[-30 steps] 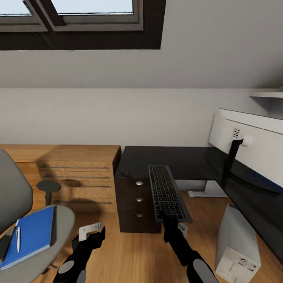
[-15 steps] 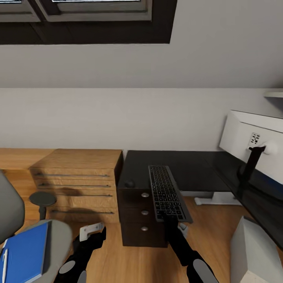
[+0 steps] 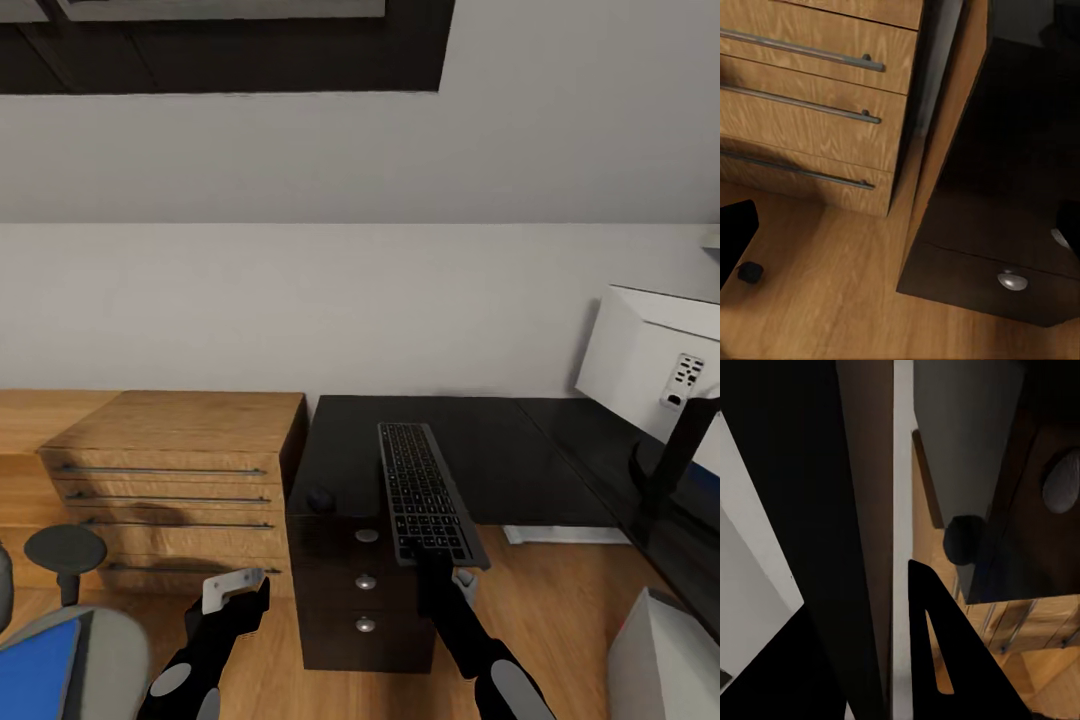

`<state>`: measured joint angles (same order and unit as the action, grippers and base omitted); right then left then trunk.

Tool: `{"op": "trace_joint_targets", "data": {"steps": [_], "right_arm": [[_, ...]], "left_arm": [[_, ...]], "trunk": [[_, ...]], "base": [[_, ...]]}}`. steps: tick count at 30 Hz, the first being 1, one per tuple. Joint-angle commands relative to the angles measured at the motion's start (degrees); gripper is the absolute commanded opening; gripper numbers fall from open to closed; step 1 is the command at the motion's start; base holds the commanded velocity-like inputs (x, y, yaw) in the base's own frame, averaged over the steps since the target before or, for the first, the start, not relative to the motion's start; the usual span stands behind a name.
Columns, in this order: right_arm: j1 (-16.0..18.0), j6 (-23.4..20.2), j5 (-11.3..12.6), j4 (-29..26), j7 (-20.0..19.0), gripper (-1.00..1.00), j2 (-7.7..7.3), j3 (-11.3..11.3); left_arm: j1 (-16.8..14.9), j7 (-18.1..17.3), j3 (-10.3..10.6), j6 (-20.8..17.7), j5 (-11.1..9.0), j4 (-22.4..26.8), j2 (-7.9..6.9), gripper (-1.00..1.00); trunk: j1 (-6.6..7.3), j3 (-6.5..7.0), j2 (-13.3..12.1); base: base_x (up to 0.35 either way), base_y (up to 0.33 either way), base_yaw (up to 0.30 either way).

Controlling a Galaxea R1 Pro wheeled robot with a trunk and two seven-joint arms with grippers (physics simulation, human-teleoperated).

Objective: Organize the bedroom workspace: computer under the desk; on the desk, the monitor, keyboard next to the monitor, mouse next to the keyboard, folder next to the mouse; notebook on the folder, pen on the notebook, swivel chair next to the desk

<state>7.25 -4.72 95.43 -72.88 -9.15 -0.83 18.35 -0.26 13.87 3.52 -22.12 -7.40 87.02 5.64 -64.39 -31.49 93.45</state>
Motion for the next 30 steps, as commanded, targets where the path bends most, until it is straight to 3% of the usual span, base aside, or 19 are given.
{"op": "trace_joint_targets", "data": {"steps": [1,7,18,23,30], "right_arm": [[0.04,-0.10,0.67,0.00,-0.32,-1.00,-0.05,0.12],[0.04,-0.12,0.67,0.02,-0.34,-1.00,-0.05,0.31],[0.04,-0.12,0.56,0.04,-0.34,-1.00,0.03,0.47],[0.04,-0.12,0.54,0.36,-0.34,-1.00,0.04,0.61],[0.04,-0.12,0.47,0.45,-0.34,-1.00,0.04,0.71]], "left_arm": [[-0.05,0.48,0.09,-0.20,-0.62,0.08,-0.01,1.00],[-0.02,0.43,0.02,-0.41,-0.75,0.13,-0.02,1.00],[-0.06,0.40,0.14,-0.54,-0.94,0.79,0.00,1.00],[-0.03,0.64,1.27,-0.54,-0.92,1.58,0.28,1.00],[-0.05,0.80,1.64,-0.54,-0.92,1.88,0.34,1.00]], "trunk": [[-0.03,-0.06,0.03],[-0.03,-0.06,0.03],[-0.03,-0.06,0.03],[-0.03,-0.06,0.03],[-1.57,-1.31,2.84]], "base": [[0.328,0.000,0.000],[0.290,0.115,0.000],[0.086,0.069,0.000],[0.018,0.016,0.000],[0.002,0.001,0.000]]}}
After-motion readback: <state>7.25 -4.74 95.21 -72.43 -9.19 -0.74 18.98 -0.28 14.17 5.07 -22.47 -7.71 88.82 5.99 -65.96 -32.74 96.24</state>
